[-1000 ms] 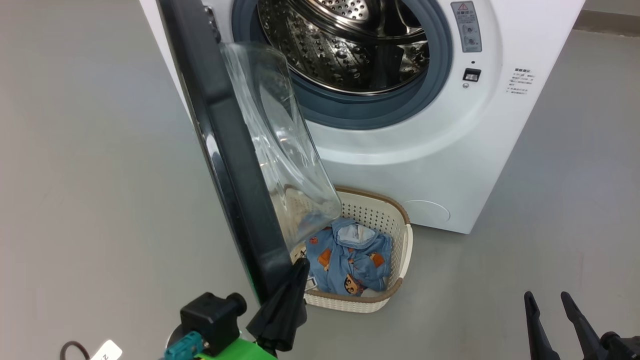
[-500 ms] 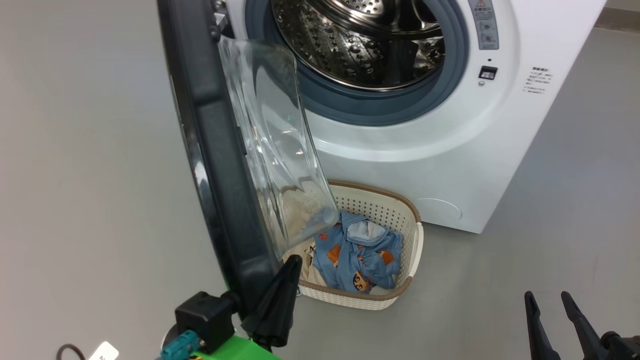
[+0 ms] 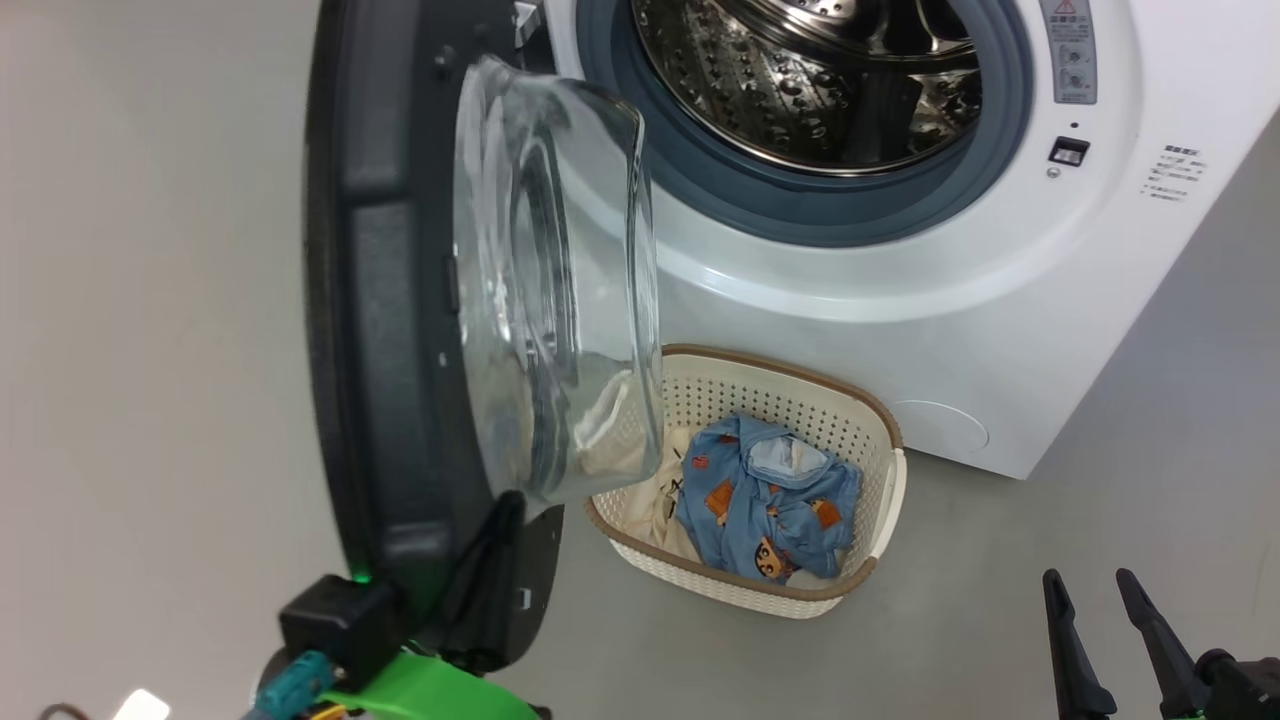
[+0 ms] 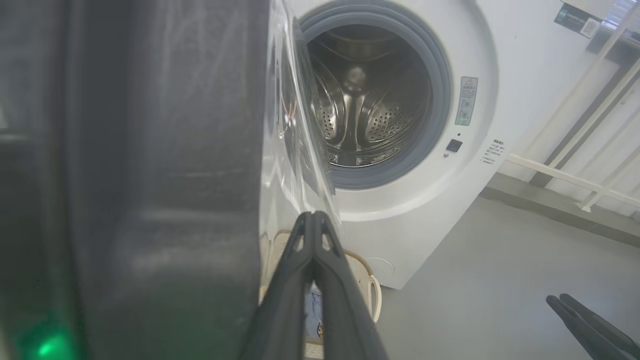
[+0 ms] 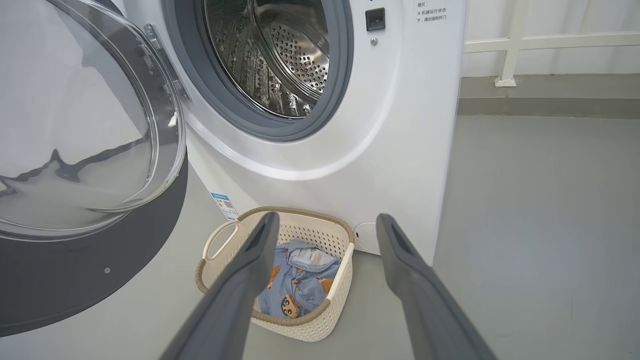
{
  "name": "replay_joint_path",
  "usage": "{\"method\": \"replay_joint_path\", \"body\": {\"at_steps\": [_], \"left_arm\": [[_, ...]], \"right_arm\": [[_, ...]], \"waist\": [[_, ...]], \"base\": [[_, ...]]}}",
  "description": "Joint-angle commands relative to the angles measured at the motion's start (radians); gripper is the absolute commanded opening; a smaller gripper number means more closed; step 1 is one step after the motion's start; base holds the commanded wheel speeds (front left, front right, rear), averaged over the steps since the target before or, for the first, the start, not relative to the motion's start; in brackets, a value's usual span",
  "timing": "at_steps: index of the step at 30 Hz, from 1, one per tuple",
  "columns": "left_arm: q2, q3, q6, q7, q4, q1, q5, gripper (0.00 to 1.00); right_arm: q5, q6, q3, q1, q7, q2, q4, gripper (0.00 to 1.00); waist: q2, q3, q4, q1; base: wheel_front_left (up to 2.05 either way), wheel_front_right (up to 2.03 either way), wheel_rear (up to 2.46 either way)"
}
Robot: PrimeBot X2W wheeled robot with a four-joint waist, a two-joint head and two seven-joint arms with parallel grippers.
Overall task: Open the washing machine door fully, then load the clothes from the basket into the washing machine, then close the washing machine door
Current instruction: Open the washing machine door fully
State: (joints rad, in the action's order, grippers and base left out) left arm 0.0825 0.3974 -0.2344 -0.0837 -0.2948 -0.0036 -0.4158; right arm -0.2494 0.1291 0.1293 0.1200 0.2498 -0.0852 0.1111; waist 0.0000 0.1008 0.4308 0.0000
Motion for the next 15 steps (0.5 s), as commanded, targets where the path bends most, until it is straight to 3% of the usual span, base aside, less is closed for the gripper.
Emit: {"method": "replay_joint_path", "body": {"at_steps": [1,15], "left_arm": [[0.023,-0.069,-0.019,0.017,-0.015,-0.026,0.006,0.00],[0.055,-0.235,-0.055,0.103,0.155,-0.058,-0.043,0.00]], "right_arm": [[-0.012,0.002,-0.028,-0.025,0.012,-0.017,-0.021,1.00],[-0.013,0.002,-0.033,-0.014,0.012,-0.032,-0.022,1.00]], "waist": [[0.0000,0.004,0.010,0.0000],[0.0000,0.009,0.032,0.0000]], "base": [[0.00,0.00,0.00],[0.00,0.00,0.00]]}}
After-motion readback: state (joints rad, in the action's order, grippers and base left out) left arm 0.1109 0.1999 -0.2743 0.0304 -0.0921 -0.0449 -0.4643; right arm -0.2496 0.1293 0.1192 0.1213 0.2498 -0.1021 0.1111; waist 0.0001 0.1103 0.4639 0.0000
